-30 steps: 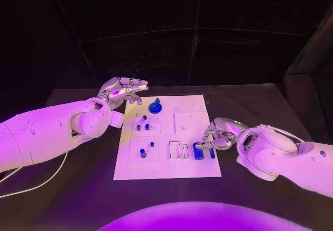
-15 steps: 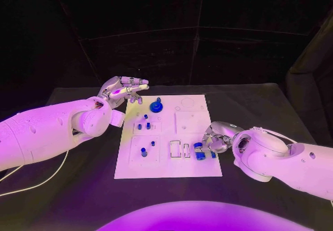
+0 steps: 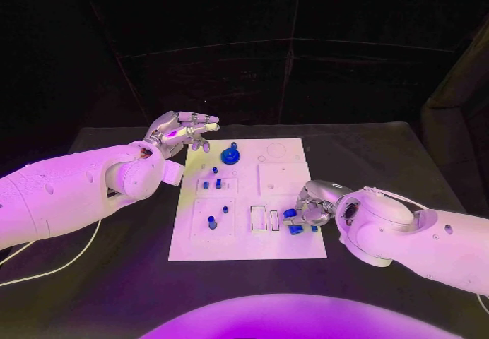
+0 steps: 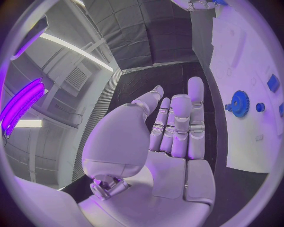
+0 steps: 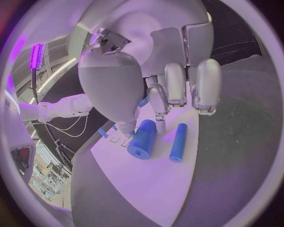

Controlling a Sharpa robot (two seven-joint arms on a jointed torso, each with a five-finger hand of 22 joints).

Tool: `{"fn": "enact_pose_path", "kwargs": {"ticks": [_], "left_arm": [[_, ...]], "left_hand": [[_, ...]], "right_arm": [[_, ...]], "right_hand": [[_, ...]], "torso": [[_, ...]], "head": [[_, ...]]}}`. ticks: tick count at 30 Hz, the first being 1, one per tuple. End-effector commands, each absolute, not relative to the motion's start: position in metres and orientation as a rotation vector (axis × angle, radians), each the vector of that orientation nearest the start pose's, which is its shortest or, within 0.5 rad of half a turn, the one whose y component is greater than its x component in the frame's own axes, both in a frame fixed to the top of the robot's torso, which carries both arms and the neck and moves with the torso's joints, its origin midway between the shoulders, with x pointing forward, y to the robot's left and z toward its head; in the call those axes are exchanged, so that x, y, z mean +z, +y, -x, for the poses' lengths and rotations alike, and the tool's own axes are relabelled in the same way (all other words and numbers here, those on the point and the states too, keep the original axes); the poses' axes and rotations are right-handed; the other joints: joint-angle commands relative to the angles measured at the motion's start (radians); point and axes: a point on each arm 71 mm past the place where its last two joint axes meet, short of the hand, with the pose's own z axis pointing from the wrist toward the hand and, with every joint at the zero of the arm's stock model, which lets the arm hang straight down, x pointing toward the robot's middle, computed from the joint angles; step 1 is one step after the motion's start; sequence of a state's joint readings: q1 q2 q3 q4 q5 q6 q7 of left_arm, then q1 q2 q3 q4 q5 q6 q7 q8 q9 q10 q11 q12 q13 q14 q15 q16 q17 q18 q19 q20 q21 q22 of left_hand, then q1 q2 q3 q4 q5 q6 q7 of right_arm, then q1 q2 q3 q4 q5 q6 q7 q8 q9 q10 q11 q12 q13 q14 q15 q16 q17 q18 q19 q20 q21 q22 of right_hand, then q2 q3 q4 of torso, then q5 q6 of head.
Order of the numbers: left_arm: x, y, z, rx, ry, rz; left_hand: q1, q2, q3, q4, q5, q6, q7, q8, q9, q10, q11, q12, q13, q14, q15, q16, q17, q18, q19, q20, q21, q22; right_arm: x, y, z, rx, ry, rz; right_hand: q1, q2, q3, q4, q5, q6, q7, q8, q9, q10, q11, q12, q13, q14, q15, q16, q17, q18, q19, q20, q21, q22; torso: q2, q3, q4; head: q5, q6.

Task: Assemble the parts on the task board

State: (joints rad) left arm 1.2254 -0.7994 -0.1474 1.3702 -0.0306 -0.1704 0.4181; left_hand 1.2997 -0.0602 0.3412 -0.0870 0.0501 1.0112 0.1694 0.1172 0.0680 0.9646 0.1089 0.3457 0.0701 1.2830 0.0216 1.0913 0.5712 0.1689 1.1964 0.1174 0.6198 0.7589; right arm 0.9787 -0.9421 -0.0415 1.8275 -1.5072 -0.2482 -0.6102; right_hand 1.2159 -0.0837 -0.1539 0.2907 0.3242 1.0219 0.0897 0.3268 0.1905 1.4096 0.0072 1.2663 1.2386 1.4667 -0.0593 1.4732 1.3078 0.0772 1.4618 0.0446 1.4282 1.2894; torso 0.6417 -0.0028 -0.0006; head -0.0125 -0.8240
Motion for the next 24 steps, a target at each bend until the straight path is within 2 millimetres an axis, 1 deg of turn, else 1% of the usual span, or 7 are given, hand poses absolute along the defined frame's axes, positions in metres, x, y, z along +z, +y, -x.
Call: {"fn": "enact_pose_path", "kwargs": {"ticks": [1, 2, 5, 9, 11, 17, 24], "left_arm": [[-0.210, 0.226, -0.504, -1.543, 1.521, 1.050], [-0.210, 0.226, -0.504, -1.543, 1.521, 1.050], [-0.210, 0.226, -0.504, -1.543, 1.521, 1.050], [-0.210, 0.227, -0.504, -1.542, 1.521, 1.051], [-0.210, 0.227, -0.504, -1.542, 1.522, 1.051], [-0.210, 0.226, -0.505, -1.543, 1.523, 1.050], [-0.210, 0.225, -0.505, -1.546, 1.526, 1.050]], "left_hand": [[0.003, 0.007, -0.001, -0.004, 0.003, -0.006, 0.001, 0.005, 0.000, -0.004, 0.001, 0.003, -0.001, -0.010, 0.000, 0.001, -0.001, 0.014, 0.006, 0.004, -0.007, -0.002], [0.003, 0.007, -0.001, -0.004, 0.003, -0.006, 0.001, 0.005, 0.000, -0.004, 0.001, 0.003, -0.001, -0.010, 0.000, 0.001, -0.001, 0.014, 0.006, 0.004, -0.007, -0.002], [0.003, 0.007, -0.001, -0.004, 0.003, -0.006, 0.001, 0.005, 0.000, -0.004, 0.001, 0.003, -0.001, -0.010, 0.000, 0.001, -0.001, 0.014, 0.006, 0.004, -0.007, -0.002], [0.003, 0.007, -0.001, -0.004, 0.003, -0.006, 0.001, 0.005, 0.000, -0.004, 0.001, 0.003, -0.001, -0.010, 0.000, 0.001, -0.001, 0.014, 0.006, 0.004, -0.007, -0.002], [0.003, 0.007, -0.001, -0.004, 0.003, -0.006, 0.001, 0.005, 0.000, -0.004, 0.001, 0.003, -0.001, -0.010, 0.000, 0.001, -0.001, 0.014, 0.006, 0.004, -0.007, -0.002], [0.002, 0.007, -0.002, -0.004, 0.003, -0.006, 0.001, 0.005, 0.000, -0.005, 0.001, 0.003, -0.001, -0.011, 0.000, 0.000, -0.003, 0.014, 0.006, 0.004, -0.007, -0.002], [0.002, 0.007, -0.002, -0.004, 0.003, -0.006, 0.001, 0.005, 0.000, -0.005, 0.001, 0.003, -0.001, -0.011, 0.000, 0.000, -0.003, 0.014, 0.006, 0.004, -0.007, -0.002]], "right_arm": [[-0.271, -0.188, -0.379, 0.338, 2.077, -0.030], [-0.271, -0.188, -0.379, 0.338, 2.076, -0.031], [-0.270, -0.187, -0.378, 0.347, 2.066, -0.049], [-0.267, -0.188, -0.376, 0.390, 2.048, -0.152], [-0.265, -0.188, -0.374, 0.415, 2.042, -0.200], [-0.256, -0.184, -0.367, 0.515, 1.993, -0.332], [-0.248, -0.175, -0.361, 0.590, 1.957, -0.391]], "right_hand": [[0.021, 0.020, 0.003, -0.007, 0.023, 0.000, -0.008, 0.009, 0.005, 0.004, -0.005, 0.007, 0.006, 0.064, -0.007, 0.007, 0.048, -0.021, 0.005, -0.002, 0.007, 0.002], [0.030, 0.026, 0.004, -0.009, 0.037, 0.002, -0.009, 0.013, 0.009, 0.005, -0.006, 0.007, 0.008, 0.064, -0.008, 0.008, 0.049, -0.021, 0.005, -0.003, 0.007, 0.002], [0.039, 0.036, 0.003, -0.009, 0.053, 0.005, -0.010, 0.019, 0.015, 0.006, -0.007, 0.008, 0.012, 0.064, -0.009, 0.008, 0.050, -0.021, 0.005, -0.004, 0.006, 0.002], [0.048, 0.057, 0.002, -0.007, 0.074, 0.020, -0.017, 0.031, 0.026, 0.013, -0.012, 0.015, 0.023, 0.066, -0.013, 0.011, 0.059, -0.022, 0.008, -0.007, 0.011, 0.010], [0.050, 0.064, 0.001, -0.006, 0.081, 0.030, -0.021, 0.037, 0.032, 0.017, -0.016, 0.019, 0.030, 0.067, -0.015, 0.013, 0.063, -0.022, 0.009, -0.009, 0.012, 0.013], [0.052, 0.074, -0.004, -0.005, 0.100, 0.043, -0.028, 0.043, 0.042, 0.024, -0.022, 0.026, 0.041, 0.068, -0.021, 0.016, 0.071, -0.024, 0.012, -0.014, 0.015, 0.019], [0.049, 0.075, -0.012, -0.004, 0.114, 0.044, -0.029, 0.043, 0.047, 0.027, -0.024, 0.027, 0.045, 0.069, -0.023, 0.017, 0.074, -0.024, 0.013, -0.017, 0.016, 0.020]], "torso": [[-0.001, -0.0003, -0.0009], [0.000, -0.0003, -0.0010], [-0.001, -0.0002, -0.0008], [-0.001, 0.0008, 0.0004], [-0.002, -0.0003, 0.0009], [-0.005, -0.0013, 0.0020], [-0.003, -0.0031, 0.0025]], "head": [[0.000, -0.001], [0.000, -0.001], [0.001, -0.001], [0.003, -0.002], [0.002, -0.001], [0.001, 0.002], [0.001, 0.006]]}}
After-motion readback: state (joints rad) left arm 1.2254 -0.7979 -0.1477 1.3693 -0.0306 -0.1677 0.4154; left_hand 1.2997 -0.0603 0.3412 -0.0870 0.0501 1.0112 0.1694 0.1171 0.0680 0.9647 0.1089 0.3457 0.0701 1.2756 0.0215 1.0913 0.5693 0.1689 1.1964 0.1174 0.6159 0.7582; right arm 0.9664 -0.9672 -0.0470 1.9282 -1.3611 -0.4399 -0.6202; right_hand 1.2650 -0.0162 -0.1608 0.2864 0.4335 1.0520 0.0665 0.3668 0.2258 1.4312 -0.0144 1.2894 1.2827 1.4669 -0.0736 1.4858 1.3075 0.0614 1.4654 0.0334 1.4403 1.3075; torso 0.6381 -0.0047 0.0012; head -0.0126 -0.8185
